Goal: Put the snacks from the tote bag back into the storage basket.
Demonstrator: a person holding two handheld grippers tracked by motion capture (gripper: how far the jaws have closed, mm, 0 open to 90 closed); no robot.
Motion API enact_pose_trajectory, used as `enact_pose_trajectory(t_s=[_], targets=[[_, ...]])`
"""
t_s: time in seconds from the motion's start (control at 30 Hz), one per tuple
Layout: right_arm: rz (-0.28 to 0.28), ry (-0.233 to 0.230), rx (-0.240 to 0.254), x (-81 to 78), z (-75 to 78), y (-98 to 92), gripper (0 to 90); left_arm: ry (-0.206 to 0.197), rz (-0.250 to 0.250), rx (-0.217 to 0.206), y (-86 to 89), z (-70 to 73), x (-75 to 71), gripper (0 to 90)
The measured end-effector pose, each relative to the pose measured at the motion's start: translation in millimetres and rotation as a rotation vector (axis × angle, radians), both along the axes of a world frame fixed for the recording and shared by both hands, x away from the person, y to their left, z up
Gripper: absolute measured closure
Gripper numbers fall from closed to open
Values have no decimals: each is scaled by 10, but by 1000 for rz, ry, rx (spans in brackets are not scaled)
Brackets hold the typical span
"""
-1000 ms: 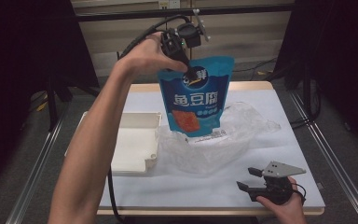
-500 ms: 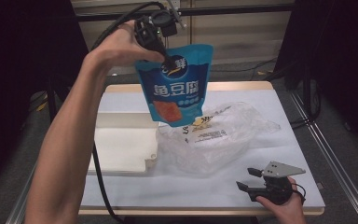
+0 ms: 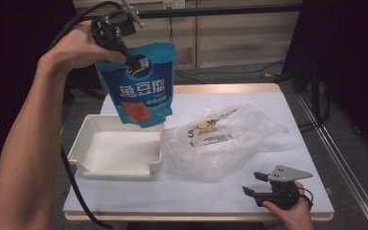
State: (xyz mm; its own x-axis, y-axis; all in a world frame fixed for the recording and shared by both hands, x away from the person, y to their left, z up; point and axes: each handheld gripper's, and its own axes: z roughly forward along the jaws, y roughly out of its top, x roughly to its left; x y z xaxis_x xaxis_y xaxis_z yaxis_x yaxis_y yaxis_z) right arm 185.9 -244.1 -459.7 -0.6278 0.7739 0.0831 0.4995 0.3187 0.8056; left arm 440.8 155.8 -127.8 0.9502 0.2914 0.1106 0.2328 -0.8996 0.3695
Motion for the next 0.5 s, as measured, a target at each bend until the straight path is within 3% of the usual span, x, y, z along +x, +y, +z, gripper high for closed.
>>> enact_pose_trajectory(t_s=[0.1,0.3,0.43,0.5], targets=[[4,-7,8,-5,5,6,322,-2,19,-1,109,-42,28,900],[7,-9,9,-2,6,-2,320,5,14,34,311,-180,70,900],[6,-9,12,-3,6,8,320,14,40,54,384,-268,107,900],[10,-11,11,-6,8,12,320,13,29,65,409,-329,108,900]])
